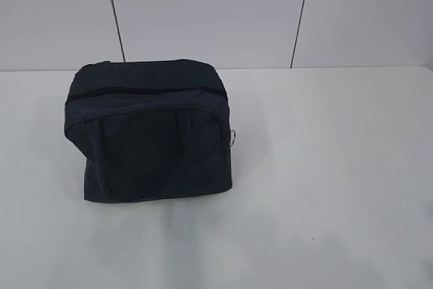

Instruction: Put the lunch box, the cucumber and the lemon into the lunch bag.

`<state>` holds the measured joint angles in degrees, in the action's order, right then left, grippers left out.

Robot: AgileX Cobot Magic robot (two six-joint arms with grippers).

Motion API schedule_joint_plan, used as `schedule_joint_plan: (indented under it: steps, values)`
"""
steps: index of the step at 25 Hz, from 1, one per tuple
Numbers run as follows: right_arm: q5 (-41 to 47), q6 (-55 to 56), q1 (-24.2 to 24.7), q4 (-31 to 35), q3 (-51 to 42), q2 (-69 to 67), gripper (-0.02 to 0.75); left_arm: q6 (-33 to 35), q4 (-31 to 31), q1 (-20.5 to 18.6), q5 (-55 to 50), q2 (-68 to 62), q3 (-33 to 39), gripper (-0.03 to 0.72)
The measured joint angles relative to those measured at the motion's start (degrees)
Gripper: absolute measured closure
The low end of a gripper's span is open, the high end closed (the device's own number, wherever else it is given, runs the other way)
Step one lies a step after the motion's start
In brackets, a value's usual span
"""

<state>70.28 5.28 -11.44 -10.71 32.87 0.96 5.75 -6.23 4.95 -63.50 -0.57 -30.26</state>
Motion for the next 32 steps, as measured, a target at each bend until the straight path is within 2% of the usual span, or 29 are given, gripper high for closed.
schedule_joint_plan:
  steps: [6,20,23,27,32]
  values:
    - [2.55,-0.01,0.0,0.23,-1.63,0.0,0.358,0.0,0.0,0.0,0.0,0.0,0.0,0.383]
    - [2.62,-0.01,0.0,0.23,-1.63,0.0,0.358,0.0,0.0,0.0,0.0,0.0,0.0,0.383]
    - [-0.51,-0.01,0.0,0.8,-2.6,0.0,0.358,0.0,0.0,0.0,0.0,0.0,0.0,0.383]
    - [-3.53,-3.62,0.0,5.26,-4.23,0.0,0.358,0.0,0.0,0.0,0.0,0.0,0.0,0.383]
    - [-3.84,-7.16,0.0,5.04,-4.36,0.0,0.358,0.0,0.0,0.0,0.0,0.0,0.0,0.383]
